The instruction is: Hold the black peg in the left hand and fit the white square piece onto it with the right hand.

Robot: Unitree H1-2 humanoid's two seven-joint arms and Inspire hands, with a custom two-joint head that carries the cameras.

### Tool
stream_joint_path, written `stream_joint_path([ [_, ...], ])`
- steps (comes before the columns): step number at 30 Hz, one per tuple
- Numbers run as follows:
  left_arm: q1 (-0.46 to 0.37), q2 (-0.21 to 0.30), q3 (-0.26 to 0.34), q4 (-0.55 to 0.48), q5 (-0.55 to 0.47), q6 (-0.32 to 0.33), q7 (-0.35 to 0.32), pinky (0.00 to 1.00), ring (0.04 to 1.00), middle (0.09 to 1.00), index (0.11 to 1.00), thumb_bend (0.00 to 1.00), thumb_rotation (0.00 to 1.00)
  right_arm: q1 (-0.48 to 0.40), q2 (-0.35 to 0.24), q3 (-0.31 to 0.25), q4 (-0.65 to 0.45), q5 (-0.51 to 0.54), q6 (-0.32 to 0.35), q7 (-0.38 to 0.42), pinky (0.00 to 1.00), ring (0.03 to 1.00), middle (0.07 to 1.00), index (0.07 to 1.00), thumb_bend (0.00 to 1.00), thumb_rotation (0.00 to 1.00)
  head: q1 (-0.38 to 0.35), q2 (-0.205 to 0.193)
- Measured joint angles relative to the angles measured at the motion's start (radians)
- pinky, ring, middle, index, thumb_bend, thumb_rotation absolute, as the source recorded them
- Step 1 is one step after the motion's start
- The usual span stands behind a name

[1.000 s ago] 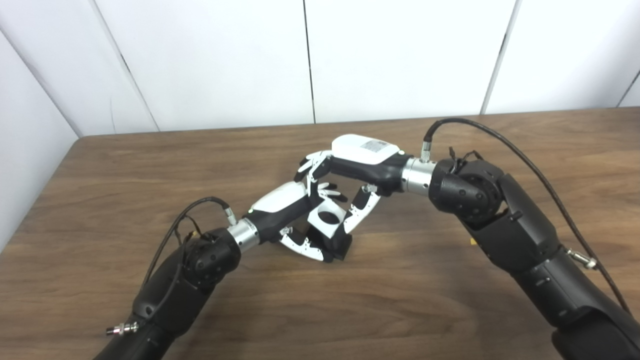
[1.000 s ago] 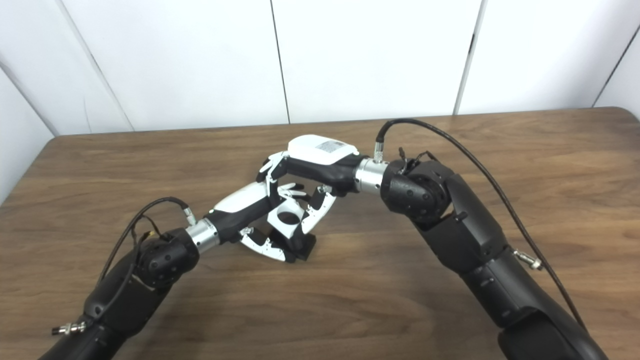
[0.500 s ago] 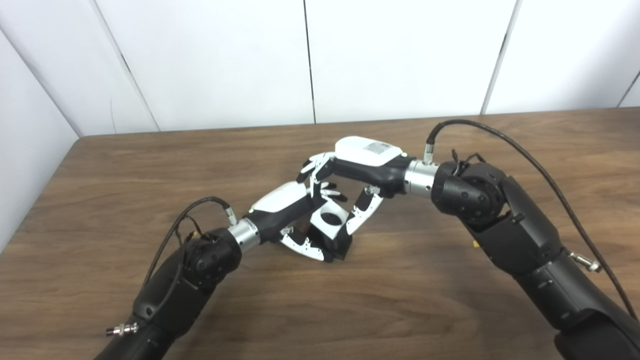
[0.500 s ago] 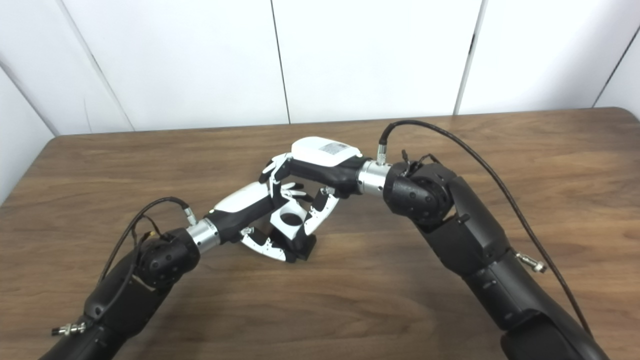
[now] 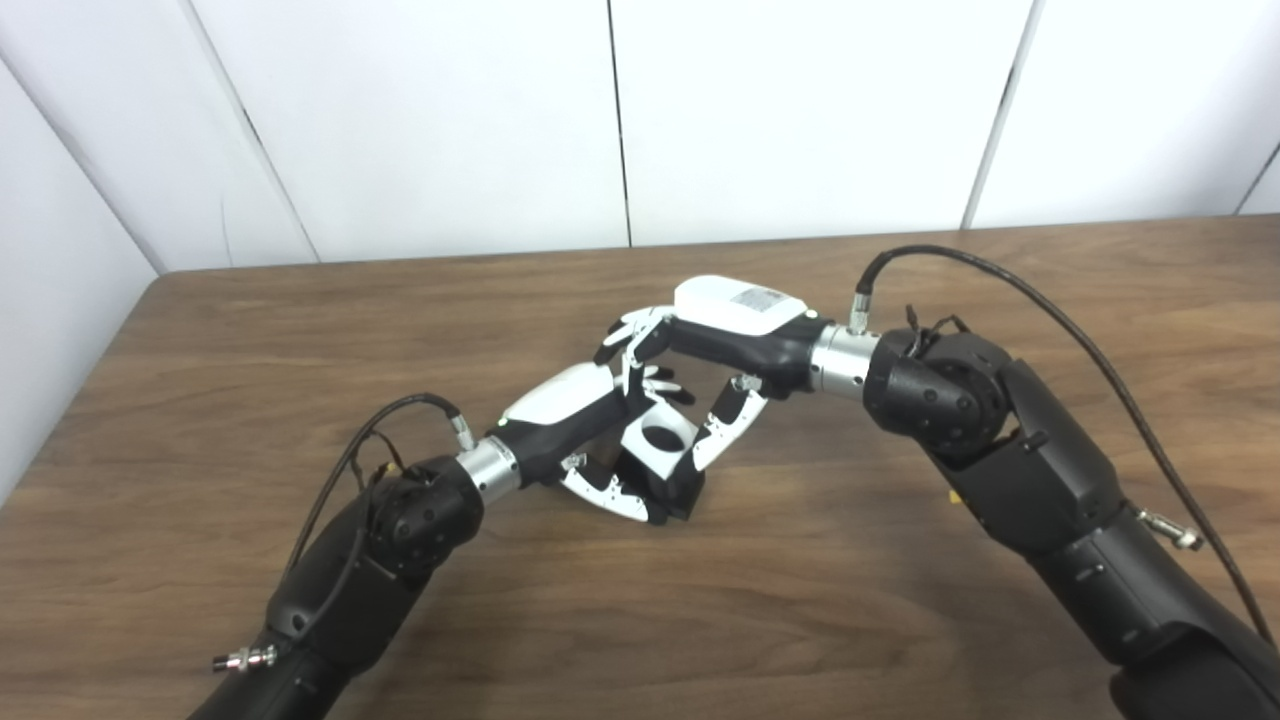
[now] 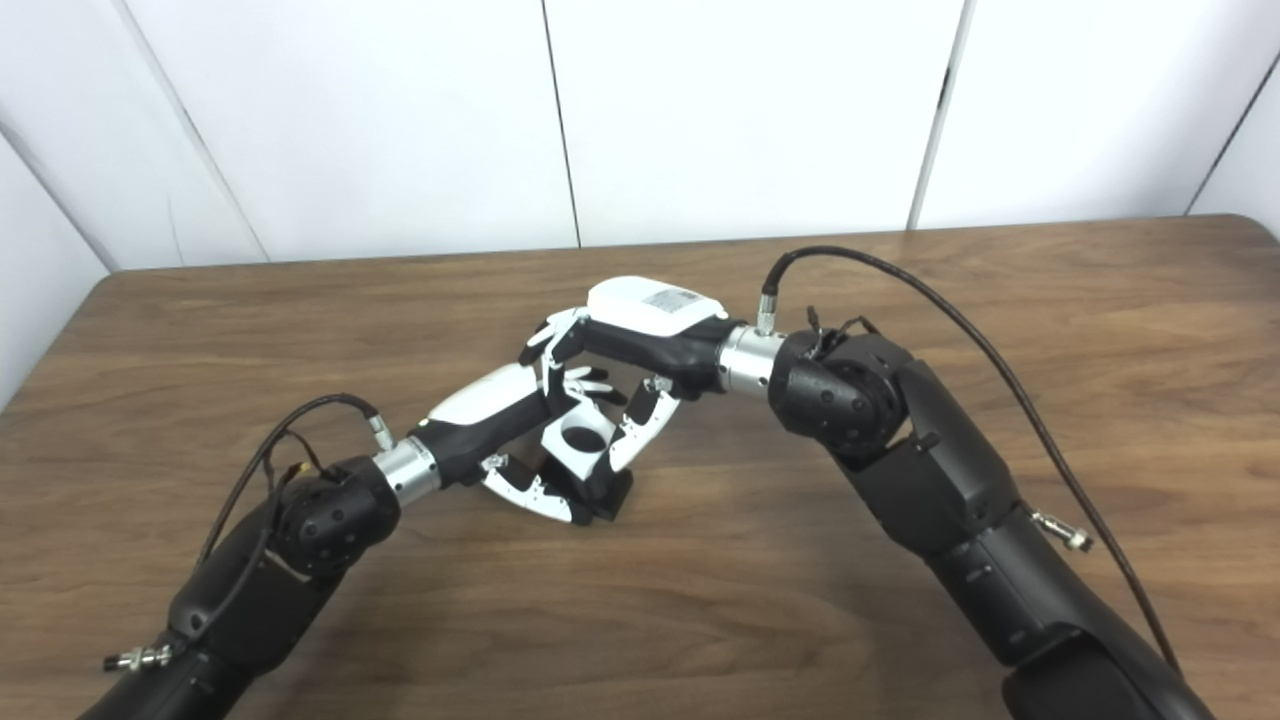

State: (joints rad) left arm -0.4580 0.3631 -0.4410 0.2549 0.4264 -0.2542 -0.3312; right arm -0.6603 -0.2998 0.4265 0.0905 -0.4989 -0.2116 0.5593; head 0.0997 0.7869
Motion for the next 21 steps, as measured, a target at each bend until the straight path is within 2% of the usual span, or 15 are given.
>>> stream_joint_path([
  [5,0.000,0.000,0.000,0.000,0.003,0.000,0.001,0.88,0.979,0.867,0.491,0.52,0.08,0.003,-0.001,0.001,0.021,0.003,-0.020,-0.018,0.80,0.892,0.811,0.480,0.52,0.14,0.005,0.003],
  [21,0.000,-0.003,-0.001,0.000,0.003,-0.004,0.004,0.88,0.978,0.871,0.490,0.52,0.08,-0.017,-0.025,0.040,0.034,-0.004,-0.021,-0.005,0.82,0.888,0.802,0.480,0.52,0.14,0.005,0.011],
])
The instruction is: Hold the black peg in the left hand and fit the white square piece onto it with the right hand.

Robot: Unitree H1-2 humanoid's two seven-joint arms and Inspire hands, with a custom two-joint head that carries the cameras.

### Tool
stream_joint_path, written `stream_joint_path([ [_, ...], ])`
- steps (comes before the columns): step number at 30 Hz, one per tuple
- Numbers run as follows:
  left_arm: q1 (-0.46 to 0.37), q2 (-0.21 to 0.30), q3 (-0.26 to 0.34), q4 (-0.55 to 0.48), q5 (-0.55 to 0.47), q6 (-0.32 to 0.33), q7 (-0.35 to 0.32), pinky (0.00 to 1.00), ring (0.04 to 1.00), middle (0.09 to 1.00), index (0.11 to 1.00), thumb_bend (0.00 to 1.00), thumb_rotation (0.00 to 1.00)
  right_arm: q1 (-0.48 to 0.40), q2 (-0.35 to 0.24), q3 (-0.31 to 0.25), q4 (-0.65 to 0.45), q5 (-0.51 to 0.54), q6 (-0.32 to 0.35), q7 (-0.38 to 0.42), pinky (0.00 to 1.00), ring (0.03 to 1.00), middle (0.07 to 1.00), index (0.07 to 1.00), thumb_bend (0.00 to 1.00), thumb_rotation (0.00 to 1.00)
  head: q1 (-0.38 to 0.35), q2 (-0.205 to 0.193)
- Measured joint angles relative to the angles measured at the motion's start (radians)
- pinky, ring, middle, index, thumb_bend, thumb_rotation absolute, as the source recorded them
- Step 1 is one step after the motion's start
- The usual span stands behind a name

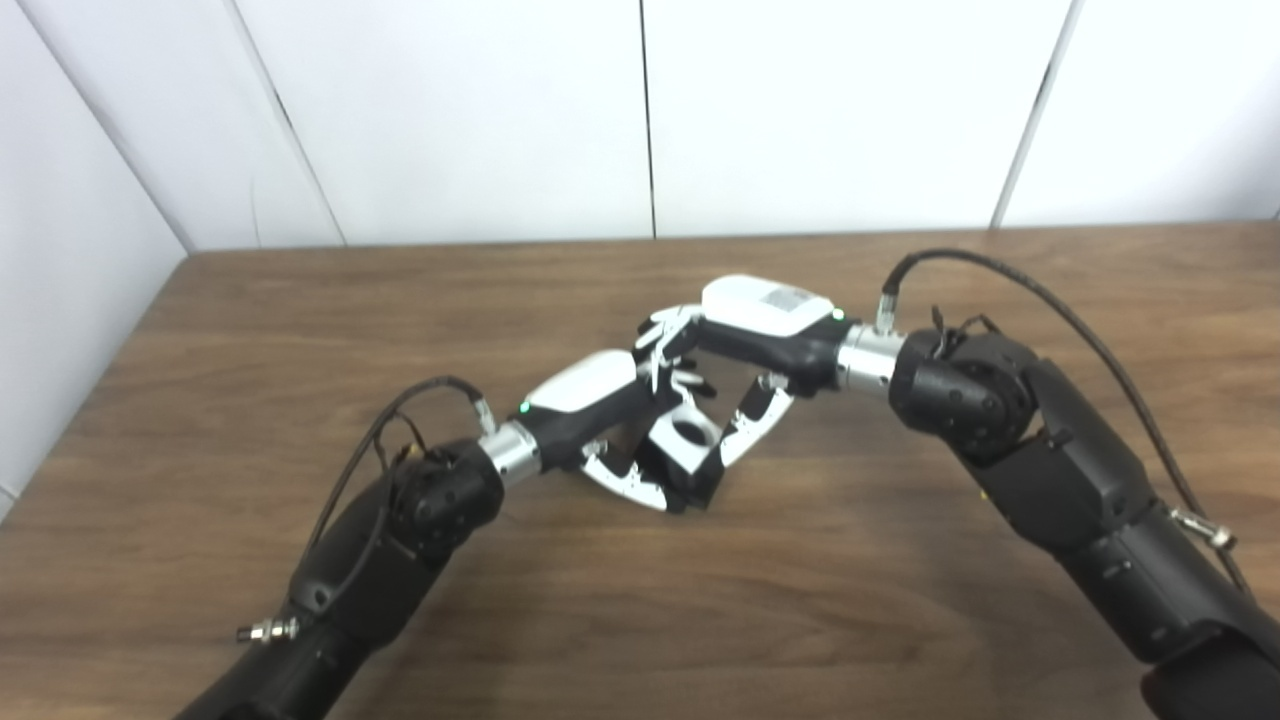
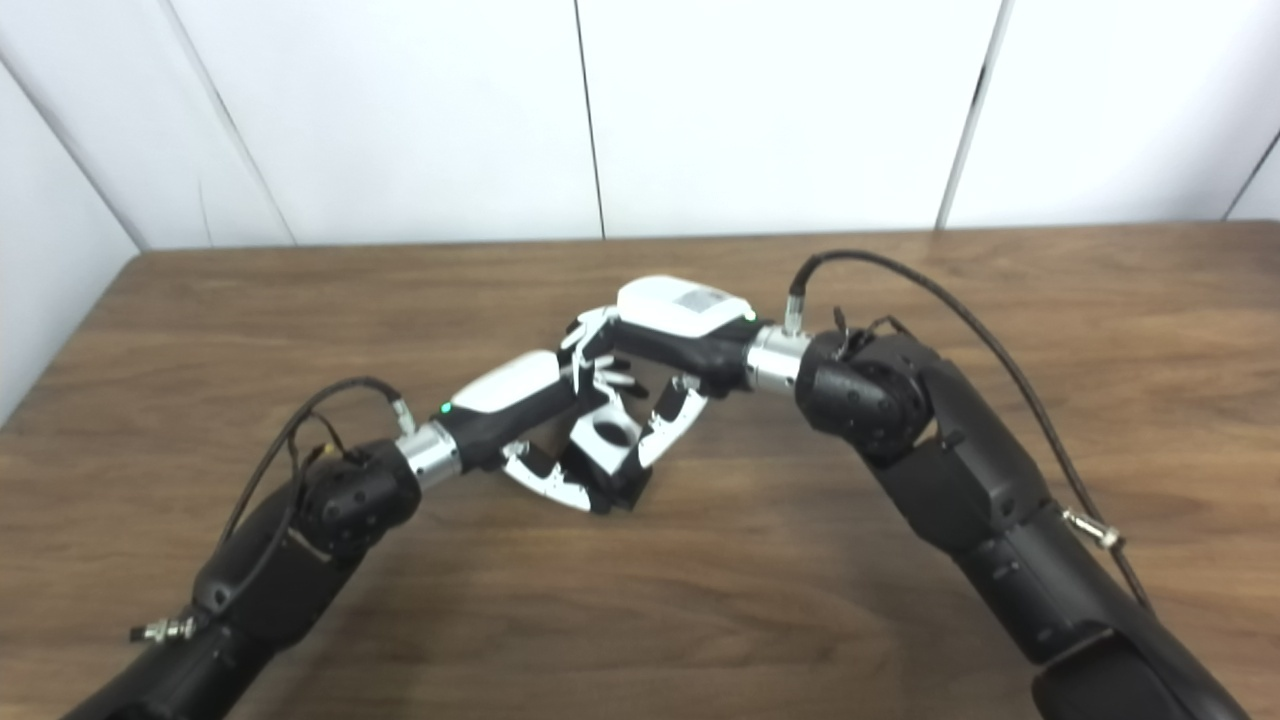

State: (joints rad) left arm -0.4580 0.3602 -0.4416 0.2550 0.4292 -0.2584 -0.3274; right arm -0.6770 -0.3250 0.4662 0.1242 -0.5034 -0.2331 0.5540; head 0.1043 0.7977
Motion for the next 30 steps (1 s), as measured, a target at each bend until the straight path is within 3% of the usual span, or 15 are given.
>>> stream_joint_path([
  [20,-0.001,-0.003,0.000,0.000,0.005,0.003,0.000,0.88,0.981,0.867,0.490,0.52,0.08,-0.007,-0.006,0.011,0.008,0.009,-0.008,-0.001,0.84,0.896,0.806,0.480,0.52,0.14,0.003,0.005],
  [30,-0.002,-0.013,0.000,0.000,0.007,0.005,-0.002,0.90,0.980,0.864,0.490,0.52,0.08,-0.022,-0.031,0.024,-0.043,-0.008,-0.015,0.030,0.95,0.907,0.809,0.480,0.52,0.14,0.002,0.005],
])
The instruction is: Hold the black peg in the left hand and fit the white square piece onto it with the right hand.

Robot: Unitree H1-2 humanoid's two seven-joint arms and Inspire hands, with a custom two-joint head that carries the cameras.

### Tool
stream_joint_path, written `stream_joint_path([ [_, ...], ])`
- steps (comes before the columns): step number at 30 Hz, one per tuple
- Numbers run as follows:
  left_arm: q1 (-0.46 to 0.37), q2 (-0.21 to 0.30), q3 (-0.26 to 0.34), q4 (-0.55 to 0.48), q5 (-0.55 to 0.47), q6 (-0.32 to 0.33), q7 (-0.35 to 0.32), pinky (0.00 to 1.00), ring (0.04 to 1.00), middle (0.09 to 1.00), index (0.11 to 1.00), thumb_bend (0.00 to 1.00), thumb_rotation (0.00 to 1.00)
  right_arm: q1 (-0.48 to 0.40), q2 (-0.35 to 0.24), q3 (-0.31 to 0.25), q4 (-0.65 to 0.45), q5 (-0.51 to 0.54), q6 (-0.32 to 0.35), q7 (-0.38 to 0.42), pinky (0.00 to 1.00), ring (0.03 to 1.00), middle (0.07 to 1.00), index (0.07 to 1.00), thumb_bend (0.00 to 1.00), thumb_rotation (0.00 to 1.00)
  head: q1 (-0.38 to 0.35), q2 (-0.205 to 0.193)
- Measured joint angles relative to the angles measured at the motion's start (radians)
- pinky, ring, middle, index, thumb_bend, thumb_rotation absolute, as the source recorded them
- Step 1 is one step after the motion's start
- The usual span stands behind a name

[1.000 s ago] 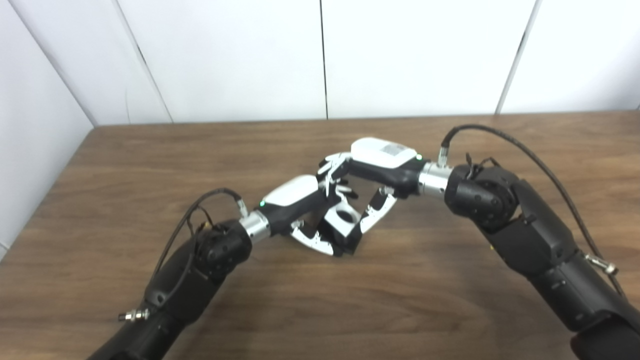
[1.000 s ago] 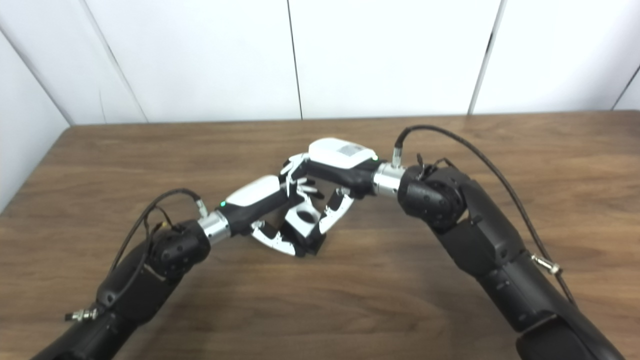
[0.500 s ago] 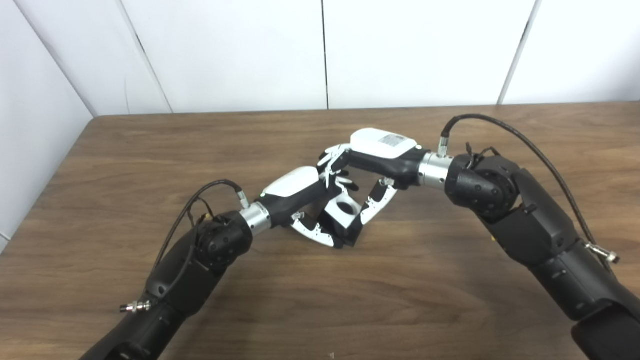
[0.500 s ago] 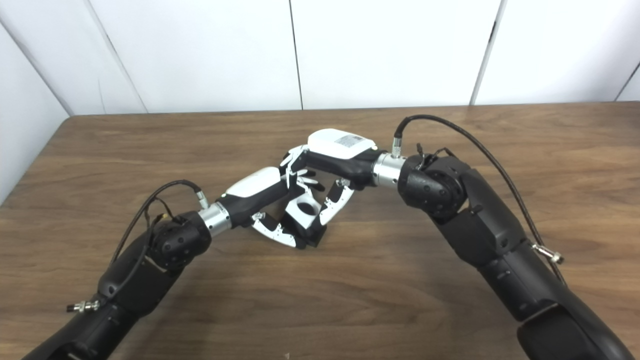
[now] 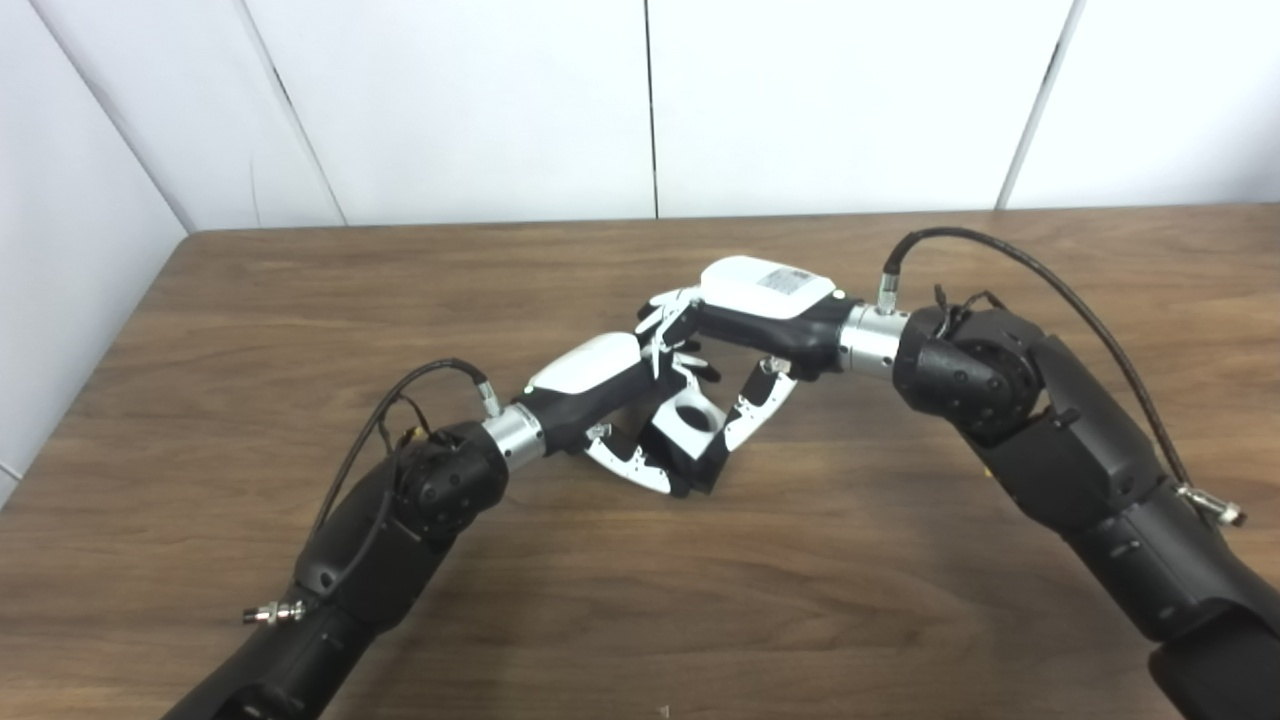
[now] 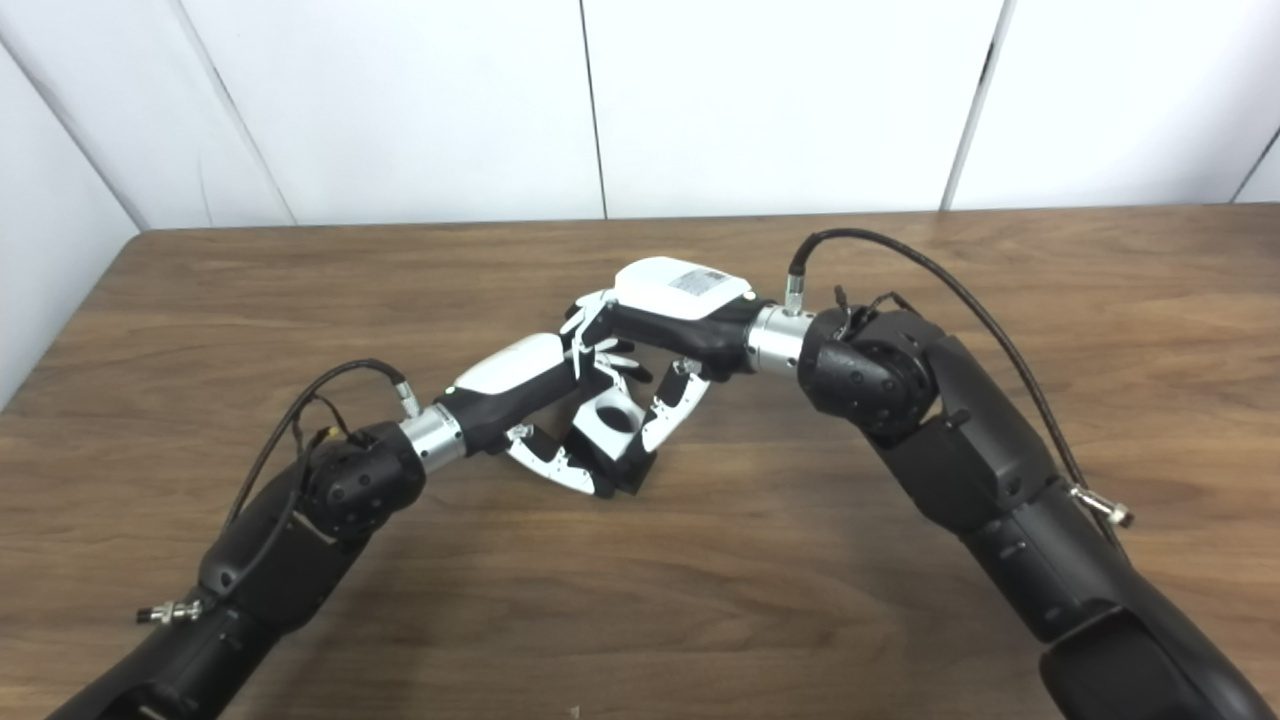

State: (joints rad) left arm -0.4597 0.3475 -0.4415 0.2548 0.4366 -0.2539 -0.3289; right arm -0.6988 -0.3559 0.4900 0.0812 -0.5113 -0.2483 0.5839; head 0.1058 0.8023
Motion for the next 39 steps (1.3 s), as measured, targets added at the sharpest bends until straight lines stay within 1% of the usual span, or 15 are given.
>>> stream_joint_path([
  [3,0.000,-0.008,0.000,0.000,0.000,0.001,-0.001,0.90,0.980,0.864,0.490,0.52,0.08,-0.023,-0.024,0.012,-0.035,-0.016,-0.009,0.038,0.94,0.907,0.808,0.479,0.52,0.14,-0.003,-0.002],
  [6,0.000,-0.011,-0.001,0.000,0.000,0.001,-0.001,0.89,0.974,0.866,0.490,0.52,0.08,-0.030,-0.038,0.018,-0.052,-0.032,-0.026,0.047,0.95,0.908,0.806,0.479,0.52,0.14,-0.002,0.000],
  [11,0.000,-0.012,-0.002,0.000,0.000,0.003,-0.002,0.90,0.979,0.876,0.491,0.52,0.08,-0.032,-0.040,0.020,-0.055,-0.050,-0.045,0.046,0.96,0.911,0.802,0.479,0.52,0.14,0.000,0.002],
  [15,0.000,-0.012,-0.002,-0.001,0.000,0.006,-0.003,0.89,0.978,0.875,0.491,0.52,0.08,-0.032,-0.040,0.020,-0.055,-0.055,-0.054,0.044,0.96,0.906,0.799,0.479,0.52,0.14,0.000,0.002],
  [20,0.000,-0.012,-0.002,-0.001,0.000,0.006,-0.003,0.89,0.978,0.871,0.491,0.52,0.08,-0.032,-0.041,0.020,-0.055,-0.068,-0.072,0.039,0.93,0.900,0.797,0.479,0.52,0.14,0.000,0.002],
  [22,0.000,-0.012,-0.002,-0.002,0.000,0.006,-0.003,0.90,0.977,0.869,0.491,0.52,0.08,-0.032,-0.041,0.020,-0.054,-0.071,-0.078,0.037,0.93,0.900,0.797,0.479,0.52,0.14,-0.003,0.009],
  [27,0.001,-0.011,-0.004,-0.009,0.000,0.019,-0.006,0.90,0.979,0.872,0.491,0.52,0.08,-0.032,-0.041,0.020,-0.055,-0.075,-0.080,0.037,0.94,0.905,0.798,0.480,0.52,0.14,-0.002,0.011],
  [31,0.001,-0.011,-0.004,-0.009,0.000,0.022,-0.007,0.91,0.983,0.877,0.491,0.52,0.08,-0.031,-0.040,0.020,-0.055,-0.080,-0.080,0.035,0.92,0.894,0.796,0.479,0.52,0.14,0.003,0.012],
  [35,0.001,-0.011,-0.005,-0.009,0.000,0.029,-0.007,0.93,0.982,0.872,0.491,0.52,0.08,-0.026,-0.037,0.023,-0.054,-0.096,-0.084,0.017,0.92,0.893,0.794,0.480,0.52,0.14,0.009,0.012],
  [39,0.001,-0.011,-0.005,-0.011,-0.001,0.038,-0.007,0.92,0.981,0.867,0.491,0.52,0.08,-0.022,-0.034,0.027,-0.055,-0.111,-0.084,0.006,0.93,0.895,0.795,0.480,0.52,0.14,0.011,0.012],
])
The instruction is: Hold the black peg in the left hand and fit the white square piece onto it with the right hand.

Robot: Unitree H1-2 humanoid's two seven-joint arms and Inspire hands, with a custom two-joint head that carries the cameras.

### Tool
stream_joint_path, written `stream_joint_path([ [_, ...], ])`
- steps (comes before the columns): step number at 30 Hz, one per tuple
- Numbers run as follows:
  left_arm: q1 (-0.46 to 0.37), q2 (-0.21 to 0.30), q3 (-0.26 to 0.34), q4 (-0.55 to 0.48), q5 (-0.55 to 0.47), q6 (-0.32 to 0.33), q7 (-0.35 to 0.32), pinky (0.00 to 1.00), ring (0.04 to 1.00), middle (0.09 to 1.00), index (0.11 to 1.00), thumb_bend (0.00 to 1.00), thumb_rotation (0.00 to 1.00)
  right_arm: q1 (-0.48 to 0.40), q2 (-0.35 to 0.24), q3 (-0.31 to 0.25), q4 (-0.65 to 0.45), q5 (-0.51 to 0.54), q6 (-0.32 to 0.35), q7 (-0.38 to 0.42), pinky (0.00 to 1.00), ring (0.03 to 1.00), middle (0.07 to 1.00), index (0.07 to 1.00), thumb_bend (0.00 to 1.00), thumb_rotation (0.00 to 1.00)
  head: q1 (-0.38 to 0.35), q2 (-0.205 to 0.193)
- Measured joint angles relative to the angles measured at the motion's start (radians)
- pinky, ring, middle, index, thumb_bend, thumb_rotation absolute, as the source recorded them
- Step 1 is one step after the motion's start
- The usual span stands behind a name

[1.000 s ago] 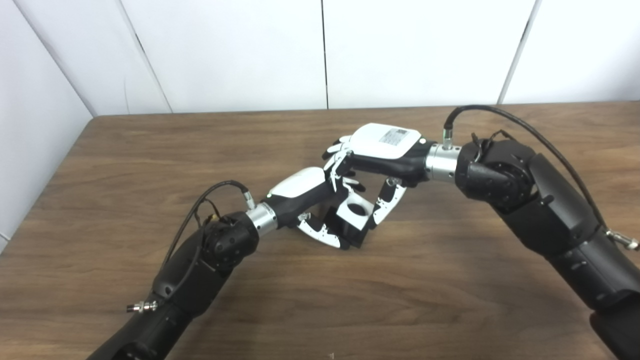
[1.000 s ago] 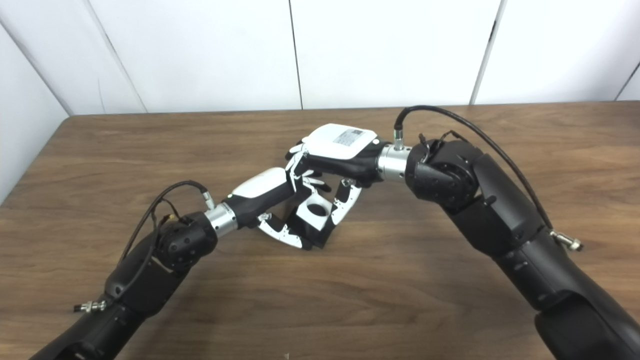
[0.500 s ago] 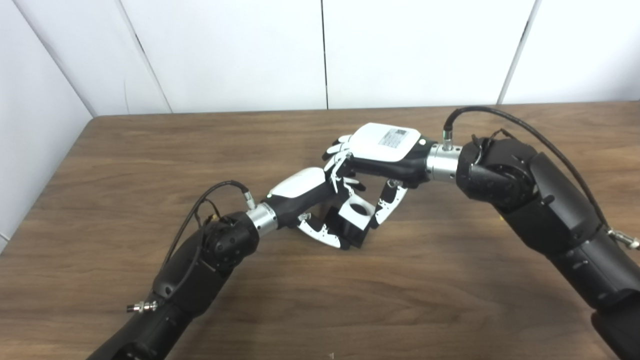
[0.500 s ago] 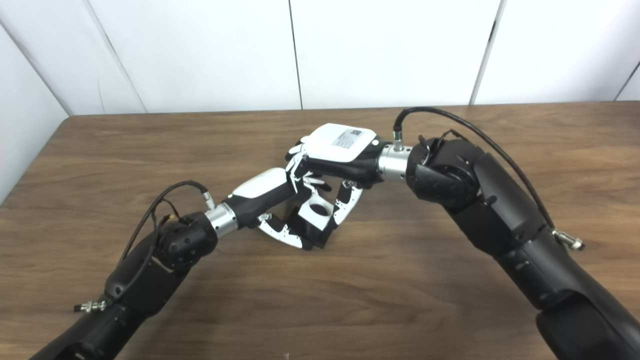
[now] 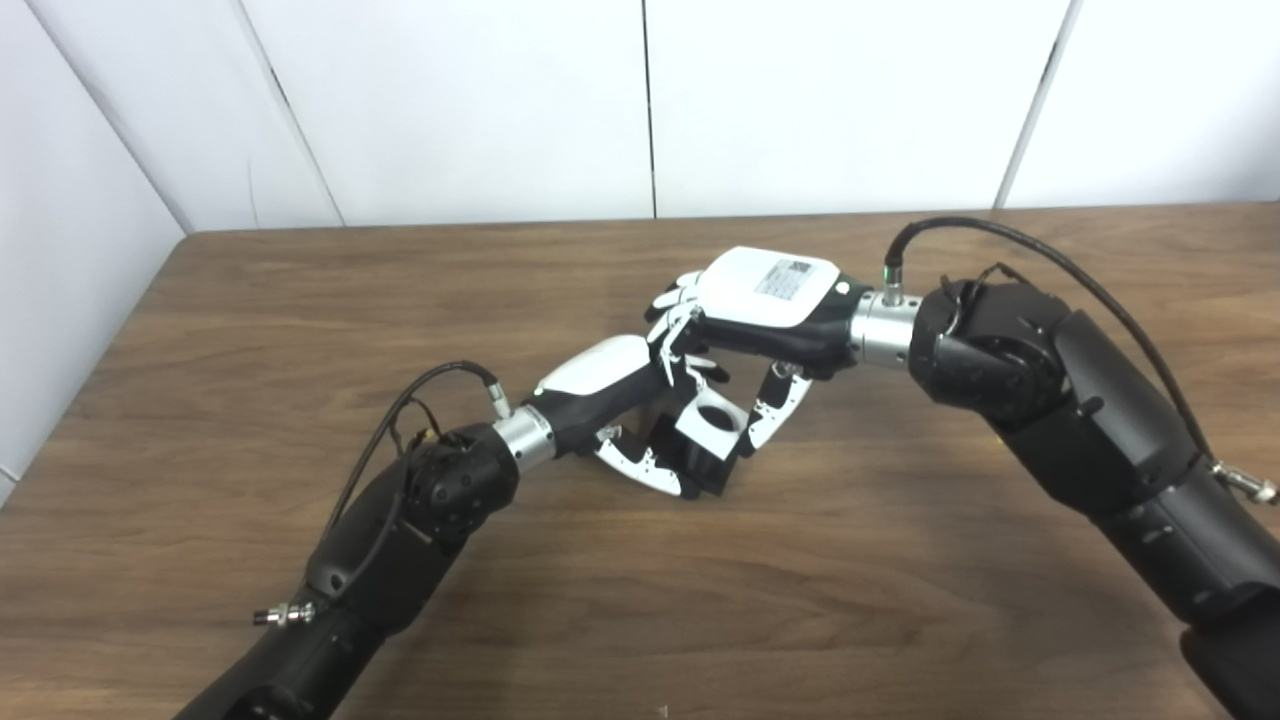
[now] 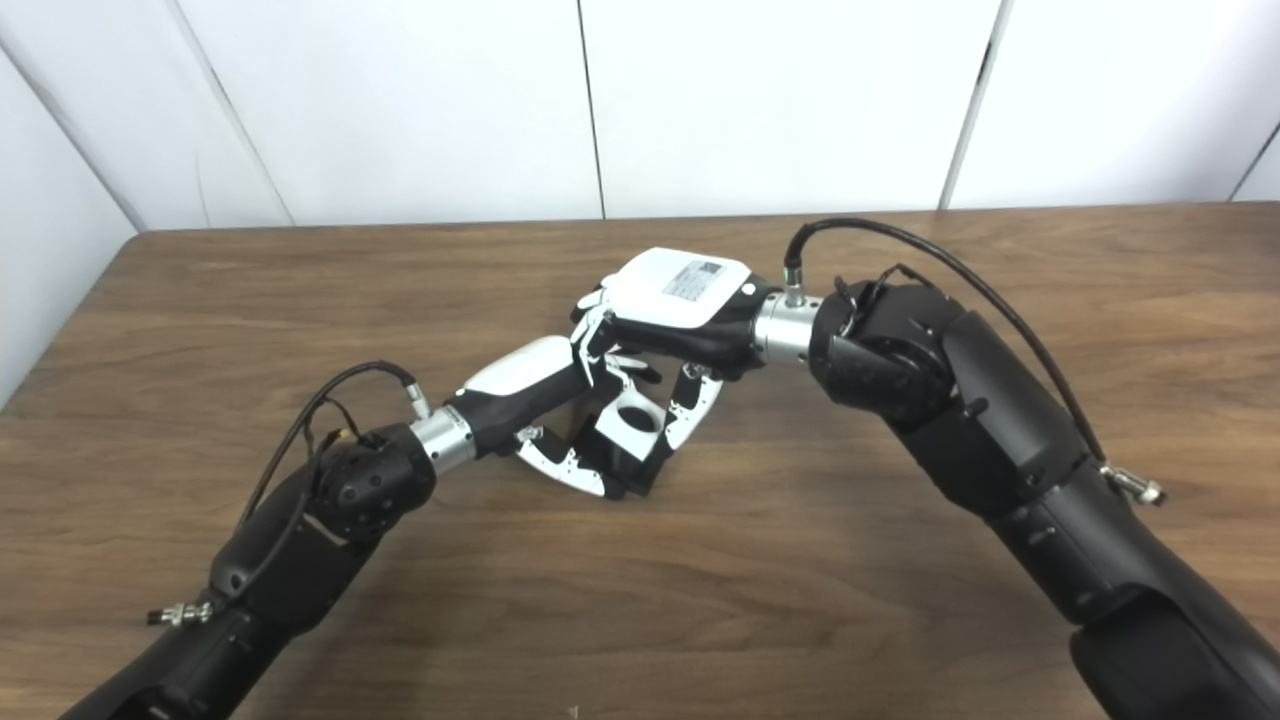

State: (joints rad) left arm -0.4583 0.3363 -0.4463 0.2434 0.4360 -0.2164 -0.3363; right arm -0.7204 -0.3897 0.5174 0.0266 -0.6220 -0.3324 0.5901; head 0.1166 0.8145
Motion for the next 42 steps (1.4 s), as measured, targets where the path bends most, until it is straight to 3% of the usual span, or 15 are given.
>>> stream_joint_path([
  [12,-0.003,0.004,-0.001,-0.006,-0.017,0.020,-0.027,1.00,1.000,0.914,0.495,0.52,0.08,-0.007,0.010,0.025,-0.008,-0.063,-0.024,-0.023,0.89,0.880,0.775,0.483,0.52,0.14,0.012,0.008],
  [19,-0.004,0.003,-0.003,-0.008,-0.030,0.047,-0.042,1.00,0.960,0.879,0.497,0.52,0.08,-0.032,-0.004,0.065,-0.022,-0.108,-0.039,-0.033,0.93,0.897,0.782,0.479,0.53,0.14,0.017,0.009],
  [20,-0.004,0.003,-0.002,-0.015,-0.037,0.065,-0.051,1.00,0.966,0.901,0.674,0.71,0.17,-0.034,-0.005,0.071,-0.022,-0.110,-0.039,-0.034,0.93,0.893,0.779,0.478,0.53,0.14,0.017,0.009],
  [21,-0.004,0.003,-0.002,-0.025,-0.037,0.089,-0.062,0.99,0.968,0.915,0.750,0.77,0.20,-0.037,-0.006,0.075,-0.022,-0.114,-0.039,-0.036,0.93,0.892,0.778,0.478,0.53,0.14,0.017,0.009],
  [25,-0.005,0.012,-0.015,-0.045,-0.013,0.115,-0.074,1.00,0.997,0.991,0.917,0.81,0.31,-0.056,-0.029,0.119,-0.024,-0.122,-0.041,-0.062,0.91,0.881,0.777,0.480,0.52,0.15,0.018,0.011],
  [27,-0.007,0.014,-0.023,-0.046,0.002,0.113,-0.072,1.00,1.000,0.998,0.925,0.82,0.31,-0.068,-0.041,0.143,-0.025,-0.123,-0.043,-0.073,0.92,0.878,0.778,0.480,0.52,0.15,0.020,0.011],
  [32,-0.006,0.013,-0.011,-0.022,-0.014,0.079,-0.064,0.94,0.933,0.915,0.821,0.87,0.19,-0.101,-0.067,0.207,-0.029,-0.133,-0.043,-0.108,0.89,0.863,0.778,0.476,0.52,0.14,0.021,0.012],
  [36,-0.005,0.013,-0.005,-0.015,-0.014,0.059,-0.056,0.95,0.922,0.897,0.792,0.86,0.20,-0.107,-0.081,0.234,-0.038,-0.150,-0.043,-0.136,0.90,0.867,0.788,0.477,0.52,0.14,0.021,0.012],
  [40,-0.005,0.023,-0.008,-0.011,-0.007,0.038,-0.057,0.97,0.965,0.925,0.810,0.85,0.30,-0.109,-0.086,0.242,-0.048,-0.153,-0.043,-0.134,0.92,0.881,0.799,0.480,0.52,0.15,0.020,0.012],
  [42,-0.006,0.028,-0.013,-0.006,0.010,0.011,-0.056,0.96,0.973,0.916,0.800,0.81,0.30,-0.109,-0.086,0.242,-0.057,-0.154,-0.043,-0.113,0.90,0.887,0.833,0.649,0.88,0.32,0.021,0.012],
])
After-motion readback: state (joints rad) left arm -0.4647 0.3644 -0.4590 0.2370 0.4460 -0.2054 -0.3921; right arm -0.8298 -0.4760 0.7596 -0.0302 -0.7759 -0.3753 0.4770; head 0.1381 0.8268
